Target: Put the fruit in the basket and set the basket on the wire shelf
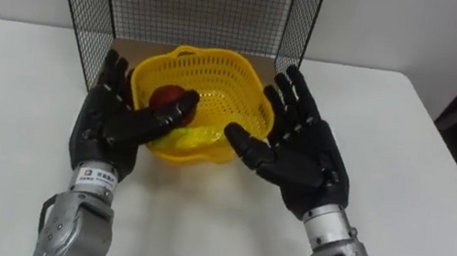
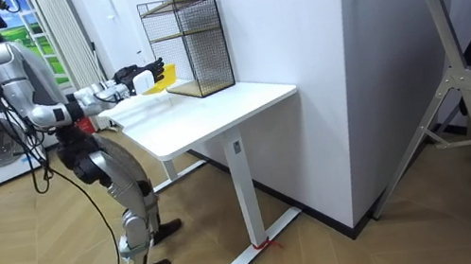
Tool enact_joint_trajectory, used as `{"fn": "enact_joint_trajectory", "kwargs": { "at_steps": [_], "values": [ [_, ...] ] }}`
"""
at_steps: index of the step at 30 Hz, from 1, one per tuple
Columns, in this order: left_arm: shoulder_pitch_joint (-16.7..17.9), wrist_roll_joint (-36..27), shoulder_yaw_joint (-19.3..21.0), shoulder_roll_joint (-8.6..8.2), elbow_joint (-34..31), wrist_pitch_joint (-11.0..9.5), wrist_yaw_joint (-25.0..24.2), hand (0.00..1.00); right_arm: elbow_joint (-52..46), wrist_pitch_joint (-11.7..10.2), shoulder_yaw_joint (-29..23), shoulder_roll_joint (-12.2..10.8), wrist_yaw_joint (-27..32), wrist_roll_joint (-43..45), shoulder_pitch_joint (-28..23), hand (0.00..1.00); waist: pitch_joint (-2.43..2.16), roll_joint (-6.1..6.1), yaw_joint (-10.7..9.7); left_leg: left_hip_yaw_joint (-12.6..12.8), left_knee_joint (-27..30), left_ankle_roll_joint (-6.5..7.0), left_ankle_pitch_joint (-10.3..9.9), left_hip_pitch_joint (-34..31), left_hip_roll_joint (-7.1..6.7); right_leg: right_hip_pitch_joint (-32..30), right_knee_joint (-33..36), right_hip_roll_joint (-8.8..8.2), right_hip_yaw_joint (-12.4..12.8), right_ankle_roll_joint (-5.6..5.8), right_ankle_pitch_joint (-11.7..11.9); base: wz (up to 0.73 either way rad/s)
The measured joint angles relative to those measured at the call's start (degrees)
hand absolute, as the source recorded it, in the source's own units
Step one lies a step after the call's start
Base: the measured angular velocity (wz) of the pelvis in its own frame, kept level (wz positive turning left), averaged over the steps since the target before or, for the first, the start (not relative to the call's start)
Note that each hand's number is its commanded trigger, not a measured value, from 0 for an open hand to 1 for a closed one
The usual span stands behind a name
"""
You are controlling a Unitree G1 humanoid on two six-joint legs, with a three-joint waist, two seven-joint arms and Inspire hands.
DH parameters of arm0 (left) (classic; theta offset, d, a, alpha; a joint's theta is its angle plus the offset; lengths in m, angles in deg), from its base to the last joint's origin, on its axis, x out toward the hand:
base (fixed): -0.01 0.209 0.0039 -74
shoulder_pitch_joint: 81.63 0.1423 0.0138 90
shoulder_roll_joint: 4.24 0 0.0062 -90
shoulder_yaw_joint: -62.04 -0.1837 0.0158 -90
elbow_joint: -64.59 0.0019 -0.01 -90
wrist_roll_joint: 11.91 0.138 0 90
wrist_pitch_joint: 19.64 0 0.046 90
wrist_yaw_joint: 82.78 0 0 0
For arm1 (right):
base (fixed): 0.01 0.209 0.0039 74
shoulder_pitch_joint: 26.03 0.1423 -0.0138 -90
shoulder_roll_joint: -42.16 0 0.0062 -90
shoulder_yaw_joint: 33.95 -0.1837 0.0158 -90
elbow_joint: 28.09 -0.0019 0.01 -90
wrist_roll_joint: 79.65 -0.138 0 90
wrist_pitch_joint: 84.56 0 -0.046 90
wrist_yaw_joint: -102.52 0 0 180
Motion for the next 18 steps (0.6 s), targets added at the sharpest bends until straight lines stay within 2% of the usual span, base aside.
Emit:
{"fn": "enact_joint_trajectory", "kwargs": {
  "at_steps": [1,2,3,4,7,9,10,11,12,14,16,17,18],
  "values": [
    [-0.16,0.00,-0.08,0.02,0.00,-0.04,0.00,0.00,-0.01,-0.10,-0.02,0.14,0.00,-0.01,0.10,0.00,-0.23,-0.33,-0.09,0.06,0.11,0.62,0.92,0.11,-0.05,0.19,-0.05,-0.03,-0.07,0.00,0.01,0.00],
    [-0.46,-0.02,-0.18,0.23,0.00,-0.07,0.00,0.00,0.02,-0.14,-0.05,0.17,0.00,-0.33,0.25,0.00,0.09,-0.09,-0.09,0.02,1.16,1.71,0.61,0.11,-0.29,0.77,-0.12,-0.36,-0.10,-0.06,-0.23,0.00],
    [-0.59,0.07,-0.19,0.26,0.00,-0.11,0.00,0.00,0.01,-0.18,-0.04,0.18,0.00,-0.20,0.27,0.00,-0.09,-0.66,-0.18,0.05,1.63,2.01,-0.14,0.11,-0.84,0.98,-0.05,-1.15,-0.36,0.32,-0.80,0.04],
    [-0.67,0.25,-0.21,0.25,0.00,-0.15,0.00,0.00,0.01,-0.21,-0.07,0.19,0.00,-0.02,0.27,0.00,-0.07,-0.75,-0.23,0.11,1.65,2.21,-0.37,0.10,-1.20,0.99,0.07,-1.54,-0.38,0.52,-1.12,0.00],
    [-0.72,1.69,-0.14,0.29,0.00,-0.23,-0.01,0.00,0.01,-0.04,-0.09,0.18,0.00,0.24,0.27,0.00,0.20,-1.20,0.24,1.45,2.09,3.12,-2.05,0.56,-2.61,0.90,1.34,-3.20,1.12,1.60,-2.99,-0.05],
    [-0.82,1.88,-0.16,0.32,-0.08,-0.39,-0.01,0.00,-0.01,-0.02,-0.05,0.10,0.09,0.19,0.69,0.00,0.32,-1.95,0.41,2.10,2.78,4.28,-3.52,0.75,-4.29,0.82,3.12,-5.17,1.29,2.45,-4.77,0.00],
    [-0.82,2.07,-0.15,0.37,-0.08,-0.40,-0.01,0.00,-0.02,-0.02,0.00,0.11,0.14,0.10,0.95,0.00,0.35,-2.22,0.45,2.80,3.12,4.63,-4.04,0.79,-4.44,0.58,3.98,-5.71,1.28,2.77,-5.30,-0.07],
    [-0.81,2.66,-0.14,0.37,-0.07,-0.38,-0.01,0.00,-0.02,-0.02,-0.01,0.24,0.27,0.12,1.56,0.00,0.42,-2.50,0.76,3.26,4.01,5.09,-5.30,0.83,-5.16,-0.21,6.88,-6.84,0.93,3.60,-6.22,-0.21],
    [-0.82,3.50,-0.12,0.36,-0.07,-0.40,-0.01,0.00,-0.02,-0.02,0.00,0.14,0.66,0.47,1.99,0.00,0.49,-2.64,1.52,4.27,5.04,5.52,-6.26,0.95,-5.40,-2.01,12.22,-8.06,-0.02,4.15,-6.12,-0.21],
    [-0.82,3.52,-0.16,0.27,-0.07,-0.40,0.00,0.00,-0.02,-0.03,0.03,-0.07,1.04,0.80,2.15,0.00,0.64,-2.77,1.31,4.40,6.48,6.16,-7.73,1.78,-6.23,-4.43,19.33,-10.00,-0.93,5.17,-4.69,0.00],
    [-1.07,3.47,-0.01,0.28,-0.07,-0.43,0.02,0.00,-0.01,-0.08,0.01,-0.07,1.18,1.02,2.33,0.00,0.81,-2.52,1.43,4.32,6.83,6.59,-8.78,2.80,-6.46,-5.82,23.39,-10.44,-1.14,5.59,-2.22,0.04],
    [-1.98,3.41,0.14,0.23,-0.07,-0.47,0.15,0.00,-0.01,-0.23,0.01,-0.11,1.18,1.23,2.78,0.00,1.09,-2.24,1.36,4.21,7.16,6.79,-9.27,2.59,-6.17,-6.39,23.91,-10.42,-1.90,5.64,-1.21,0.00],
    [-3.06,3.42,0.22,0.24,-0.06,-0.49,0.77,0.00,-0.01,-0.23,0.03,-0.04,1.18,1.24,3.35,0.00,1.61,-1.80,1.62,4.13,7.41,6.94,-9.48,2.27,-5.74,-6.58,23.44,-9.95,-2.51,6.05,-0.73,-0.05]
  ]
}}
